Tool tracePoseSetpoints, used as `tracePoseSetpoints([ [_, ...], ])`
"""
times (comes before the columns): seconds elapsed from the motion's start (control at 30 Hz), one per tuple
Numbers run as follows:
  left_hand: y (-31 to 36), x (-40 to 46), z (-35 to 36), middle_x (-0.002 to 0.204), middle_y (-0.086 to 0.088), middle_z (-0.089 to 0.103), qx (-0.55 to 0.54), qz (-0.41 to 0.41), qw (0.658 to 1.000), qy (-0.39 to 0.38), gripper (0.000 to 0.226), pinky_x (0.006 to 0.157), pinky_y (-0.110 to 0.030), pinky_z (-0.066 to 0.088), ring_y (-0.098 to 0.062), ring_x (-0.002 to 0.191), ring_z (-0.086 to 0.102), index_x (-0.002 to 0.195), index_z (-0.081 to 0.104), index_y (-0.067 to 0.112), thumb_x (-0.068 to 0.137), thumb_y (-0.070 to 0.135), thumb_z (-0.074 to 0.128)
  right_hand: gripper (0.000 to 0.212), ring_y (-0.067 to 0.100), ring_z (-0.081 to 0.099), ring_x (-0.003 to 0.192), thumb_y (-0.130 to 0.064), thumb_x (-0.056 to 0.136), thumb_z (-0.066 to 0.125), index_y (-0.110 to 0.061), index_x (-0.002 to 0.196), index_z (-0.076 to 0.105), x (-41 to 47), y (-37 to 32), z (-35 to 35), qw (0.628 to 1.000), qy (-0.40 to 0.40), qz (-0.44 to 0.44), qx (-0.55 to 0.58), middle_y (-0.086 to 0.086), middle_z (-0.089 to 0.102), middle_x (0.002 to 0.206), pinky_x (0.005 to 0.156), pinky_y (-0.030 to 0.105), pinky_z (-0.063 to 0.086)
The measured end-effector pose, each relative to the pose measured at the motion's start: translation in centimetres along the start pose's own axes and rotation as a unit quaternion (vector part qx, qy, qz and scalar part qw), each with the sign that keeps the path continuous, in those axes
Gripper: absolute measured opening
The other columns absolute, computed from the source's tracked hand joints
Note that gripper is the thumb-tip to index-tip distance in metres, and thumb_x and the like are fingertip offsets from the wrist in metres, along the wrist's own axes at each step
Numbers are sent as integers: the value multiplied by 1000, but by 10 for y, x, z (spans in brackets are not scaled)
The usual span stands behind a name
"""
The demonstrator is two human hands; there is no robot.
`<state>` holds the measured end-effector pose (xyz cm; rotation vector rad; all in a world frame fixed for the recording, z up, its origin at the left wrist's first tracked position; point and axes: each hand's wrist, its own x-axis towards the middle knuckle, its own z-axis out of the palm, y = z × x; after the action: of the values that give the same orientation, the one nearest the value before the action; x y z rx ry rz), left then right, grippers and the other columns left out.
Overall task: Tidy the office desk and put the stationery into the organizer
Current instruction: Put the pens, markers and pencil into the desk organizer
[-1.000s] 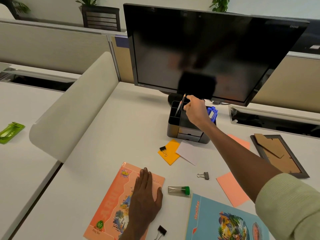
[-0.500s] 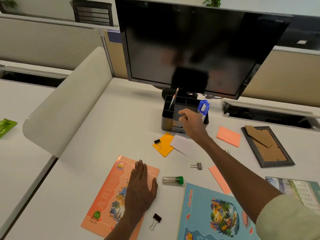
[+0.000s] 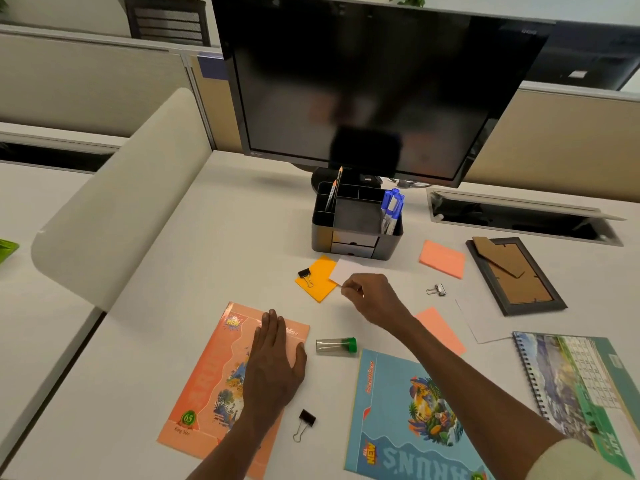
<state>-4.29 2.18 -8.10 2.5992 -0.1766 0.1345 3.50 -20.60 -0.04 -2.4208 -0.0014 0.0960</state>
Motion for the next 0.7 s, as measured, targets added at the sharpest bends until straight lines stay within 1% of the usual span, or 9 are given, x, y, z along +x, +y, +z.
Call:
tracePoseSetpoints([
  [0.1,0,0,0,158,-8,22,1,0,1000,0,71,119,-33,16,-18,148,17,149,31,4,91,44,47,21,5,55,73,-34,86,68,-14,92,72,-11,5,8,999,-51,-6,-6,-3,69,89,65,25,45],
  [0.17,0,0,0,158,-8,21,0,1,1000,1,71,119,-32,15,-18,148,16,149,31,4,91,42,49,25,2,53,72,-41,82,70,-17,90,70,-17,8,11,996,-86,-16,-15,-8,65,87,64,24,42],
  [0.27,0,1,0,159,-7,21,5,1,1000,0,71,119,-31,13,-18,148,15,149,31,4,91,42,49,34,4,51,79,-50,76,72,-24,97,67,-23,10,15,991,-125,-20,-48,-12,60,93,64,23,41],
  [0.37,0,1,0,159,-8,21,4,2,1000,1,71,119,-32,15,-18,149,16,149,31,5,91,44,46,45,4,50,83,-52,71,76,-27,107,63,-26,12,18,984,-154,-35,-86,-11,60,98,62,17,36],
  [0.4,0,1,0,159,-7,21,3,2,1000,1,71,120,-32,15,-18,149,15,149,31,5,91,44,46,48,4,49,85,-52,70,76,-28,110,61,-27,14,19,980,-166,-44,-97,-12,59,99,63,18,36],
  [0.47,0,1,1,159,-8,21,1,3,1000,2,72,120,-33,17,-18,149,15,149,30,4,91,43,47,53,6,48,86,-51,69,77,-30,113,57,-30,16,21,976,-187,-49,-105,-14,55,97,69,25,42],
  [0.53,0,1,1,159,-8,21,1,3,1000,1,72,120,-34,18,-18,149,16,149,30,4,91,43,47,50,6,47,84,-49,69,78,-29,110,56,-33,18,23,972,-195,-52,-121,-14,52,94,72,28,44],
  [0.7,-1,0,0,159,-7,21,7,0,1000,0,72,119,-33,16,-19,148,17,149,31,5,91,44,47,25,10,49,84,-35,74,74,-24,93,61,-37,20,27,971,-188,-69,-127,-6,57,94,71,31,48],
])
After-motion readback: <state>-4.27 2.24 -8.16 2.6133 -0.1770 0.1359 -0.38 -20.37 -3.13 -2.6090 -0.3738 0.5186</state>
